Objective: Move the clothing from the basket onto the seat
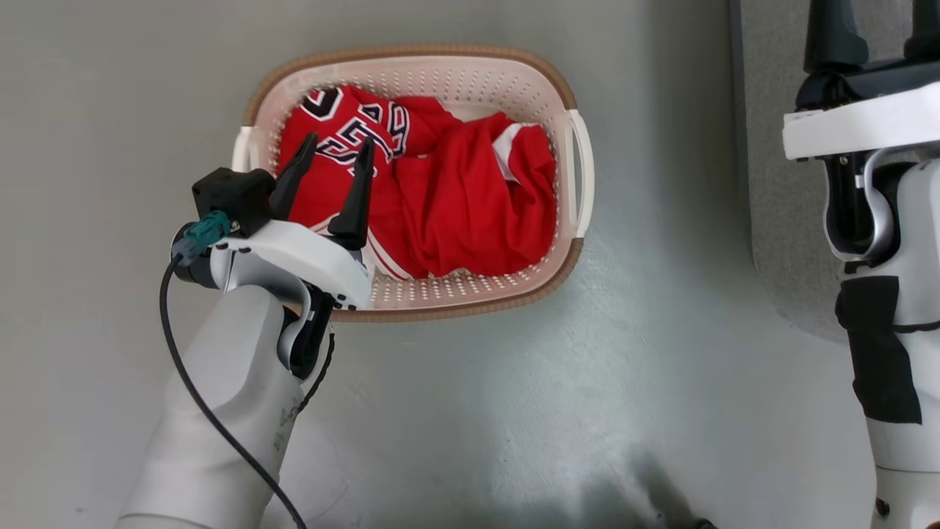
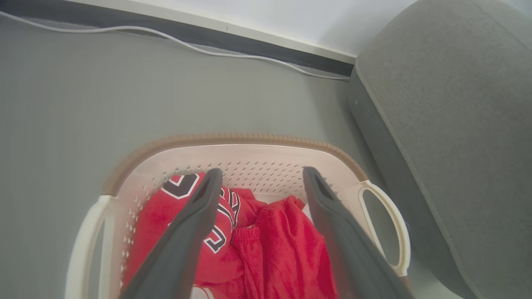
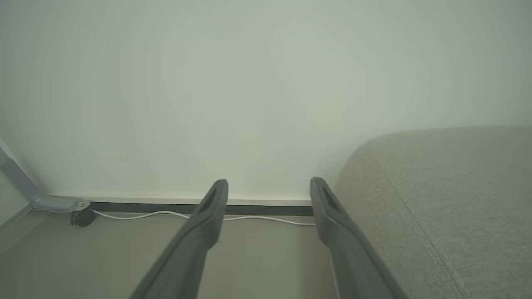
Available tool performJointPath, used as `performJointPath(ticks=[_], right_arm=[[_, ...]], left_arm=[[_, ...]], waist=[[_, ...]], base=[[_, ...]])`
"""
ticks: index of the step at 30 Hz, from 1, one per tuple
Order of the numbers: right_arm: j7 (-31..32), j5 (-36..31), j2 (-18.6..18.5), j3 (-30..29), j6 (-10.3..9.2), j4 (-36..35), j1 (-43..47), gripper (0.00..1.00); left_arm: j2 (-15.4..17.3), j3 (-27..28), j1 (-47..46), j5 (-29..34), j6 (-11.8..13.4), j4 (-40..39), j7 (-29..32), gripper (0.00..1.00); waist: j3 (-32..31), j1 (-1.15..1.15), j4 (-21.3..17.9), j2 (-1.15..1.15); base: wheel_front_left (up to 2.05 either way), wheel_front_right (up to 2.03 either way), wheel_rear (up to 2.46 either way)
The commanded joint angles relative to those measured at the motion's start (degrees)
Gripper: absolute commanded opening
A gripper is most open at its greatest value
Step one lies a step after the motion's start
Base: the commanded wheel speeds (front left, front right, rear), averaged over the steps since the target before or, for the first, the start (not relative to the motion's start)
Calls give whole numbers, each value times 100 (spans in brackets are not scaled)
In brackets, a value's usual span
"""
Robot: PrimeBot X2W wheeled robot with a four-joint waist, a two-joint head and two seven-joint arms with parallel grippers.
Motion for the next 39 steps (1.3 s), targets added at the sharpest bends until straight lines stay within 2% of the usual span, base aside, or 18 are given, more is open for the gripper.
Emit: performJointPath(ticks=[1, 9, 20, 30, 39], right_arm=[[-59, 46, 69, 158, 24, -183, -49, 100], [-59, 175, 227, 532, 24, -373, -437, 100], [-59, 354, 318, 850, 24, -588, -677, 100], [-59, 693, 322, 967, 24, -752, -642, 100], [-59, 765, 323, 926, 24, -867, -526, 100]], left_arm=[[121, -12, -164, -150, -6, 138, -35, 100], [120, -868, -849, -838, -6, 1236, -35, 100], [120, -1725, -1448, -1528, -6, 2038, 185, 100], [156, -2287, -1889, -1858, -6, 2345, 484, 100], [255, -2740, -2225, -1851, -3, 2864, 850, 100]], waist=[[252, 0, -196, 0], [766, 0, -559, 0], [1222, 0, -910, 0], [1460, 0, -1141, 0], [1549, 0, -1273, 0]], base=[[0, 0, 0], [0, 0, 0], [0, 0, 0], [0, 0, 0], [0, 0, 0]])
